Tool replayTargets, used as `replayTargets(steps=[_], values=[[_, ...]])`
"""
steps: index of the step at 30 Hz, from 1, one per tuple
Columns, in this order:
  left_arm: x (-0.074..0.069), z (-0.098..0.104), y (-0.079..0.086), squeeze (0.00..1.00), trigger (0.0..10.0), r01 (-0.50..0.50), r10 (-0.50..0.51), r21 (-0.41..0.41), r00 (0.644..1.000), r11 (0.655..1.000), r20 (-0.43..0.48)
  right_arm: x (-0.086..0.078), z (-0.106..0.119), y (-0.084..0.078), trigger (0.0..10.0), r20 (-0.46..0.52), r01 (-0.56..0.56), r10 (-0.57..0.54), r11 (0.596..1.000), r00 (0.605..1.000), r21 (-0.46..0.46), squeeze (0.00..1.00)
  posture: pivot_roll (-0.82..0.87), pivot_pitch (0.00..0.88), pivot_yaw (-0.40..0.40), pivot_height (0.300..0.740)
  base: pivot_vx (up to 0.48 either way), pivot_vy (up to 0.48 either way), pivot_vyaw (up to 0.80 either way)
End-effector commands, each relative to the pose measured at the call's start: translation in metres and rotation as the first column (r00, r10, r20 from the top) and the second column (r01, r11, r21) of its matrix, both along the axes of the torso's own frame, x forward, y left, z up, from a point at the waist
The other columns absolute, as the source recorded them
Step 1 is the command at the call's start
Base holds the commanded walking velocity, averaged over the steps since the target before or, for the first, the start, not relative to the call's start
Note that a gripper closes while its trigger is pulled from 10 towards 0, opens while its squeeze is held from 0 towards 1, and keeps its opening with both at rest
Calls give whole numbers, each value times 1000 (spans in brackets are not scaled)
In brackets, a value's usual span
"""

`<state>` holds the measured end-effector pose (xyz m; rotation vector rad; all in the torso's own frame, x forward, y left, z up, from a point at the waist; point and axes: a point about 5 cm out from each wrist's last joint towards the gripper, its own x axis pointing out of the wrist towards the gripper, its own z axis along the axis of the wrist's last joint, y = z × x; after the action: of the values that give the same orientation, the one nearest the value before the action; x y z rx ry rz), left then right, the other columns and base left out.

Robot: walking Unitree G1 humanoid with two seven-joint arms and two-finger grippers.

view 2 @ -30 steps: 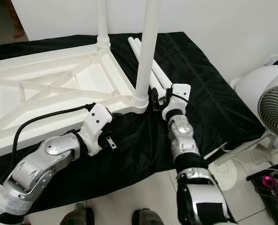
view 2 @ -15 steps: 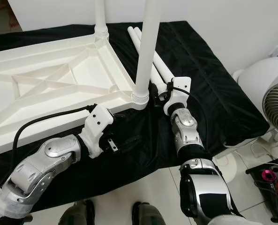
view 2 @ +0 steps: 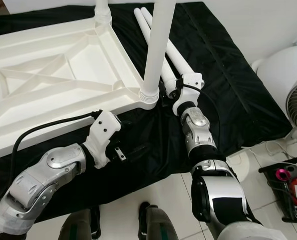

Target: Building children table

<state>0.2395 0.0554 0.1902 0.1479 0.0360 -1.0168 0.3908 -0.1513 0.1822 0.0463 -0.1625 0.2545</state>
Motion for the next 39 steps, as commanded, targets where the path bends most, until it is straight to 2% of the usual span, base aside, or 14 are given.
replayTargets(steps=[1,9,10,11,12,22,25,30,31,35,38,39], values=[[-1,-3,-2,0,10000,4,-4,7,1000,1000,-10,-2,-12,0,10000,-46,-14,13,1000,999,-14,0,29,284,-88,740,0,0,0],[6,-6,-2,0,10000,-8,8,7,1000,1000,-2,-1,-14,5,9843,-57,-35,34,999,998,-16,0,15,278,-99,740,0,0,0],[7,-6,-3,0,10000,-9,9,7,1000,1000,0,-1,-15,6,3686,-59,-43,42,999,997,-11,0,14,277,-98,740,0,0,0],[7,-6,-3,0,10000,-9,9,7,1000,1000,0,-1,-15,6,3686,-59,-43,42,999,997,-11,0,14,277,-98,740,0,0,0],[8,-5,-4,0,10000,-9,9,6,1000,1000,2,-1,-15,6,0,-60,-48,48,999,997,-7,0,15,276,-99,740,0,0,0],[12,-4,-8,0,10000,-13,13,-6,1000,1000,10,-2,-17,8,0,-80,-63,66,997,995,45,0,2,258,-87,740,0,0,0],[17,0,-8,0,10000,-22,22,-14,999,1000,24,-3,-14,9,0,-56,-86,90,994,994,64,0,5,230,-74,740,0,0,0],[25,7,-6,0,10000,-44,45,-32,998,999,50,-7,-11,6,157,6,-92,92,995,996,37,0,2,199,-57,740,0,0,0],[27,9,-7,0,10000,-49,51,-38,997,998,58,-7,-10,5,9843,23,-83,83,997,996,0,0,2,183,-52,740,0,0,0],[34,16,-5,0,10000,-53,57,-50,995,997,81,-10,-8,3,10000,71,-38,42,998,997,-55,0,0,155,-49,740,0,0,0],[37,17,-4,0,10000,-54,58,-43,994,998,94,-12,-7,5,10000,89,-65,66,998,994,-13,0,2,145,-47,740,0,0,0],[38,19,-2,0,10000,-54,58,-37,992,998,109,-14,-4,4,10000,131,-34,35,999,991,-16,0,5,136,-46,740,0,0,0]])
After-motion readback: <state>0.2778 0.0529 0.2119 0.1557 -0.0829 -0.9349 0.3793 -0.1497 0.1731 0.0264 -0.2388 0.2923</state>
